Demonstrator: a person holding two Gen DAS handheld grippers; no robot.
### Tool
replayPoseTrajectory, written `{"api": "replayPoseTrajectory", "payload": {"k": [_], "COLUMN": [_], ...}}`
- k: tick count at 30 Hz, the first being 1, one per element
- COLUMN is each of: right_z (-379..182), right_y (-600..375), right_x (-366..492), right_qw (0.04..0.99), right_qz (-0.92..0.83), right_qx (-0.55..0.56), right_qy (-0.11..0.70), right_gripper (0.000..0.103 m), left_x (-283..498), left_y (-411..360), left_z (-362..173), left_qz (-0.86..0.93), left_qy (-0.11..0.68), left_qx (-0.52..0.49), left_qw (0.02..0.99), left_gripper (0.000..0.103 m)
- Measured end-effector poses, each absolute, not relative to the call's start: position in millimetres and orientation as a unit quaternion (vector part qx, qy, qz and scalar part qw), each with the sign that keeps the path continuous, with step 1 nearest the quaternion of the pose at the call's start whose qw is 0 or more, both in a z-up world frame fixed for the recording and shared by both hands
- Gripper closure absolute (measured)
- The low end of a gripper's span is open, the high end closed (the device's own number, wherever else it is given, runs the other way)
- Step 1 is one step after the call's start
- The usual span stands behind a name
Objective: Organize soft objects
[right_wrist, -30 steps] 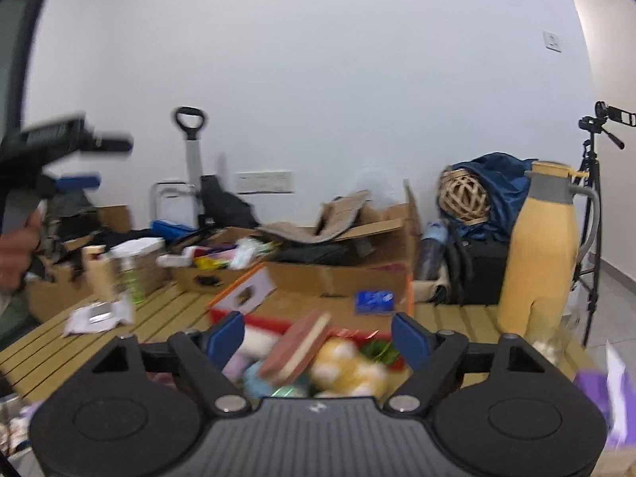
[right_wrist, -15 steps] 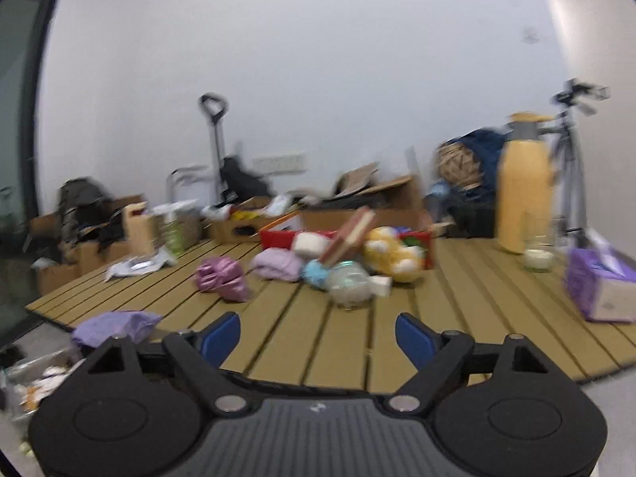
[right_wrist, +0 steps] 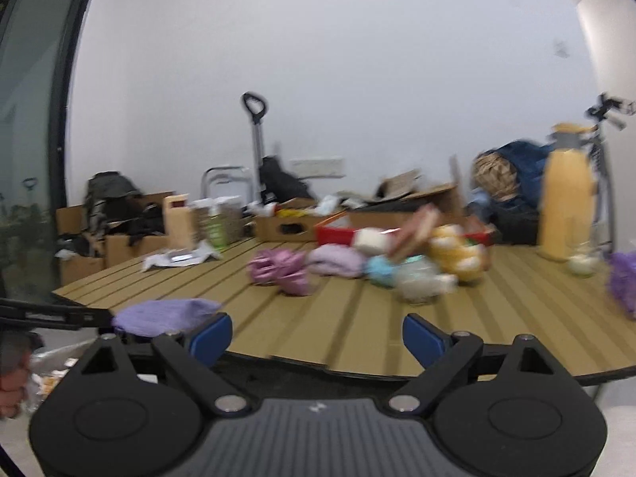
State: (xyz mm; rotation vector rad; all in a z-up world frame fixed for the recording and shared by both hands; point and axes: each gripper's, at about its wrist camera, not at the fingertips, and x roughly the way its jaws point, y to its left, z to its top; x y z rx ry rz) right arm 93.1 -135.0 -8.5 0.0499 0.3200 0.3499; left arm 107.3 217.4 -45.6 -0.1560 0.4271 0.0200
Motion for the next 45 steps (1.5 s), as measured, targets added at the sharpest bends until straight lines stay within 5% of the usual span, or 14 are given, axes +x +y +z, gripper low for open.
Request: {"api": "replayPoseTrajectory", "payload": {"k": [6,9,13,16,18,20,34,45], "right_z": [-19,-26,-42,-53,-56,-54,-9,95], "right_y": [-62,-28,4,12,12,6,-125,-171], "right_x": [140,164,190,197,196,194,198,415], "right_qw": [0.955,0.95,0.932,0.917,0.915,0.917,0.949,0.949], "right_qz": [0.224,0.229,0.25,0.27,0.278,0.28,0.225,0.243], "right_qx": [0.051,0.053,0.071,0.102,0.112,0.112,0.115,0.085], "right_qy": [0.185,0.206,0.253,0.274,0.271,0.262,0.189,0.185], "right_gripper": [0.017,0.026,0.038,0.067,0.077,0.088,0.093,0.094], "left_x": [146,151,149,150,147,143,185,431], "left_y": [248,251,255,255,249,238,104,57], "left_z": [-62,-66,-61,-56,-48,-38,18,115], "left_qz": [-0.048,-0.052,-0.051,-0.044,-0.049,-0.064,-0.19,-0.261], "left_qy": [0.256,0.272,0.291,0.291,0.279,0.265,0.19,0.166], "left_qx": [-0.158,-0.175,-0.178,-0.184,-0.179,-0.18,-0.157,-0.127], "left_qw": [0.952,0.945,0.939,0.938,0.942,0.945,0.95,0.942], "left_gripper": [0.024,0.026,0.071,0.084,0.093,0.094,0.096,0.096]}}
